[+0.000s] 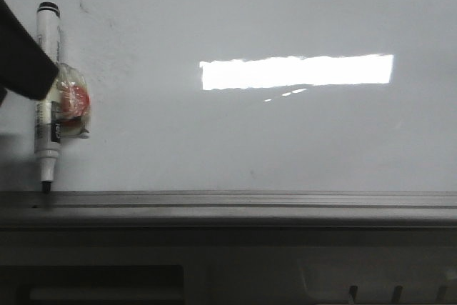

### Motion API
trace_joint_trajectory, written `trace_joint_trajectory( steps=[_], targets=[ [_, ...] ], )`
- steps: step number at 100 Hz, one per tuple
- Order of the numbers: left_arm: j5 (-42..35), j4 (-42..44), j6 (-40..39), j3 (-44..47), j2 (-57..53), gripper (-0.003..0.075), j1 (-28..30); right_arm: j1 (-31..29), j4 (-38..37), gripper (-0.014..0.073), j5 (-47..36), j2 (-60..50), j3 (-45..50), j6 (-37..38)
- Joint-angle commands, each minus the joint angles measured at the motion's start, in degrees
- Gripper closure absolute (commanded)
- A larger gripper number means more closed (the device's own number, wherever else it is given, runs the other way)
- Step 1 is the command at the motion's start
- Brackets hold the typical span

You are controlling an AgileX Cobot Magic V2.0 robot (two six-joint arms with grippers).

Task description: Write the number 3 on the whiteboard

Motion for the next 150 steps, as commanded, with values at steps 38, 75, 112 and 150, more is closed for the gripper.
trace_joint_trajectory(
  steps=[38,75,112,150],
  targets=[
    [-9.54,-0.74,-0.71,-1.77,9.28,0.0538,-0.51,-0.25,-0.16,0.0134,-3.72,1.01,-2.15,-0.42],
    [-8.46,-0.85,12.05,-4.09,5.57,0.0741,-5.15,1.51,9.31,0.0134,-3.82,1.01,-3.67,-15.36],
    [-1.76,0.97,50.41,-7.57,-2.05,0.0741,-25.31,14.48,41.8,0.0134,7.94,16.16,-14.26,-64.03],
    [-1.89,1.33,50.41,-7.57,-2.05,0.0741,-25.8,31.96,42.03,0.0134,5.65,33.15,-25.1,-67.4]
  ],
)
